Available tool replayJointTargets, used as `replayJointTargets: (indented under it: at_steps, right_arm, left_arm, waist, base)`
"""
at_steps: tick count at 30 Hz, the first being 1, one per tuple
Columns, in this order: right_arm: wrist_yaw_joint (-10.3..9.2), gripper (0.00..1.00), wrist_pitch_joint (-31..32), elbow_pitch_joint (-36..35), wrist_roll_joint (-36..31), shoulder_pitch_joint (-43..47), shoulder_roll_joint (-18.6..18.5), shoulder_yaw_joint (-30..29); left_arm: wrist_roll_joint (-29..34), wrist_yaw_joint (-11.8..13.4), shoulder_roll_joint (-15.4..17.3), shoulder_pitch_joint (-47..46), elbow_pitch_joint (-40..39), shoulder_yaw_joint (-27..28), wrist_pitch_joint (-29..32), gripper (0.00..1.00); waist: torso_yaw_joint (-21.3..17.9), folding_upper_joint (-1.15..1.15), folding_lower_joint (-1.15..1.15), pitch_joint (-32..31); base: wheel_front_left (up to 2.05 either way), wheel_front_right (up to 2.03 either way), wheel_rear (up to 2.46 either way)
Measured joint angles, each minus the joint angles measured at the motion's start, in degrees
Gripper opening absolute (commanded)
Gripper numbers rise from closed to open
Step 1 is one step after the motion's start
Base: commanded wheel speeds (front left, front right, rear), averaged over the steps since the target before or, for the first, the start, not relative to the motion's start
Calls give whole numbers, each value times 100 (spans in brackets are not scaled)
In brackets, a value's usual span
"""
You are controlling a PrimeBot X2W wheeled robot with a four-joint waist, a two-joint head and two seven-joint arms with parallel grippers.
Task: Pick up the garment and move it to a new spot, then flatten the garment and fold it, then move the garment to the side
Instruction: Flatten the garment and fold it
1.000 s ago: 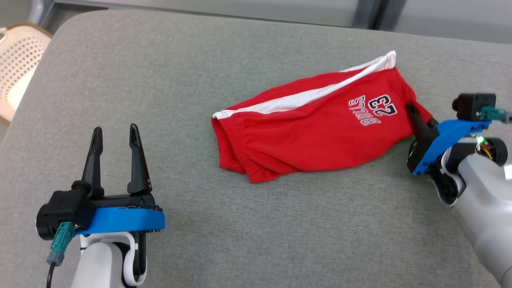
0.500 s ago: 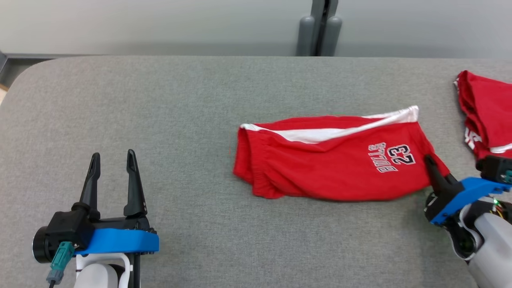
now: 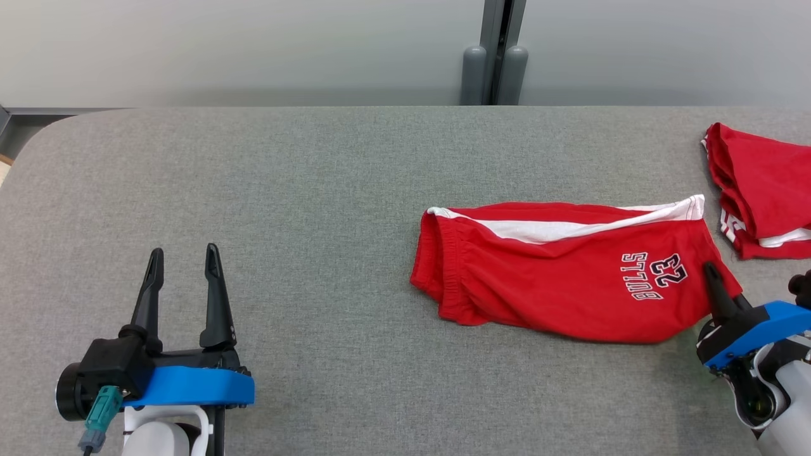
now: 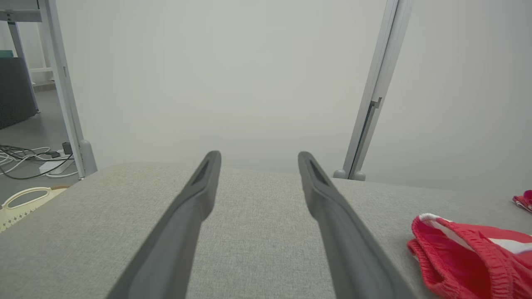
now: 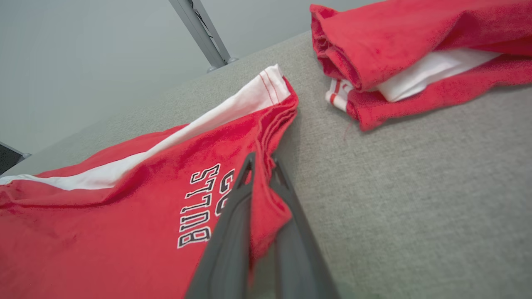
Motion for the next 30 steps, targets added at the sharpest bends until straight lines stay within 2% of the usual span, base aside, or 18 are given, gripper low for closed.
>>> replayJointTargets:
  at_steps: [12,21,30]
  right_arm:
    - [0,0,-1,-787,-367,-499,264,29]
    - [0,0,77,-1224,-581,-1033,740,614]
    - [0,0,101,-1558,-704,-875,1022,1357]
  left_arm:
    - [-21,-1,2,58,1,-27,0,100]
    - [-96,4,0,33,9,-147,0,100]
    - [-172,55,1,51,-19,-149,0,100]
  waist:
    - [116,0,0,-94]
    - [313,0,0,-69]
    - [402,0,0,-38]
  base:
    - [0,0,0]
    - [0,0,0]
    - [0,0,0]
